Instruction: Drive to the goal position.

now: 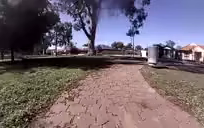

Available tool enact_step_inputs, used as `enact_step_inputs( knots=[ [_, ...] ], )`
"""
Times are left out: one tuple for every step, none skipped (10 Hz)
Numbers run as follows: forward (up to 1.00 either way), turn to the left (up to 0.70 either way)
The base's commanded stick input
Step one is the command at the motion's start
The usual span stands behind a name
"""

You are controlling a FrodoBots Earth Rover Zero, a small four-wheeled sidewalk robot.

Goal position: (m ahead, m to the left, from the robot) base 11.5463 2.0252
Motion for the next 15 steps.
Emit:
enact_step_inputs(
  knots=[
    [0.7, 0.0],
    [0.7, 0.0],
    [0.7, 0.0],
    [0.7, 0.0],
    [0.7, 0.0],
    [0.7, 0.0],
    [0.7, 0.0],
    [0.7, 0.0],
    [0.7, 0.0],
    [0.7, 0.0],
    [0.7, 0.0],
    [0.7, 0.0],
    [0.7, 0.0],
    [0.7, 0.0],
    [0.7, 0.0]
  ],
)
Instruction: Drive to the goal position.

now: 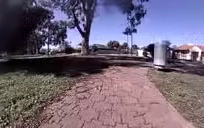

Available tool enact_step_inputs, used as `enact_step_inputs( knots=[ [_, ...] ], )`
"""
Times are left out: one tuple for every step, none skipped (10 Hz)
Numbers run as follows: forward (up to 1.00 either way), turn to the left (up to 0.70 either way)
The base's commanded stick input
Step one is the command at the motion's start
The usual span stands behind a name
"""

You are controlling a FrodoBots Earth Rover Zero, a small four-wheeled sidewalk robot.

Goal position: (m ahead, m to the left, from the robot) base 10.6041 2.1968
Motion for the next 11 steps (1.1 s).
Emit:
enact_step_inputs(
  knots=[
    [0.7, -0.09],
    [0.7, -0.13],
    [0.7, -0.17],
    [0.7, -0.02],
    [0.7, -0.01],
    [0.7, 0.0],
    [0.7, 0.0],
    [0.7, 0.0],
    [0.7, 0.0],
    [0.7, 0.0],
    [0.7, 0.0]
  ],
)
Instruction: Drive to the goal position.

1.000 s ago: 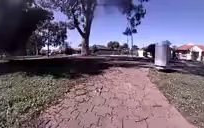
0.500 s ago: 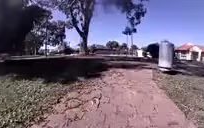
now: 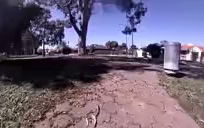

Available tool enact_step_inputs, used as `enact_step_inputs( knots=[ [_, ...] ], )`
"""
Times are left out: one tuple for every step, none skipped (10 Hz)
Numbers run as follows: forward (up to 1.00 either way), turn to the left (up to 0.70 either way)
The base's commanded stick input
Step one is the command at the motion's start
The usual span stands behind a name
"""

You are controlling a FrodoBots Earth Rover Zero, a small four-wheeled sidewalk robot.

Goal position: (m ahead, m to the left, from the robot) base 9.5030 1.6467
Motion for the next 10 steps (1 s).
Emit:
enact_step_inputs(
  knots=[
    [0.7, 0.0],
    [0.7, 0.0],
    [0.7, 0.0],
    [0.7, -0.17],
    [0.7, -0.22],
    [0.7, -0.27],
    [0.7, -0.29],
    [0.7, -0.3],
    [0.7, -0.31],
    [0.7, 0.0]
  ],
)
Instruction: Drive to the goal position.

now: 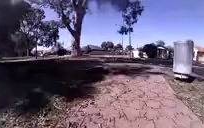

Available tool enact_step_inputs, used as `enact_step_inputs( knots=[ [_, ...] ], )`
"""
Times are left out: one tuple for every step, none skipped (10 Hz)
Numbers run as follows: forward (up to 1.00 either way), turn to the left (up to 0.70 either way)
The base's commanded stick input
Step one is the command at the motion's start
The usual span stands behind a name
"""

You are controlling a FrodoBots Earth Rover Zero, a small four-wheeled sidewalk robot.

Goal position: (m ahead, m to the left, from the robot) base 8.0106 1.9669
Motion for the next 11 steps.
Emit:
enact_step_inputs(
  knots=[
    [0.7, 0.0],
    [0.7, 0.0],
    [0.7, 0.0],
    [0.7, 0.0],
    [0.7, 0.0],
    [0.7, -0.34],
    [0.7, -0.34],
    [0.7, -0.34],
    [0.7, -0.17],
    [0.7, -0.09],
    [0.7, 0.0]
  ],
)
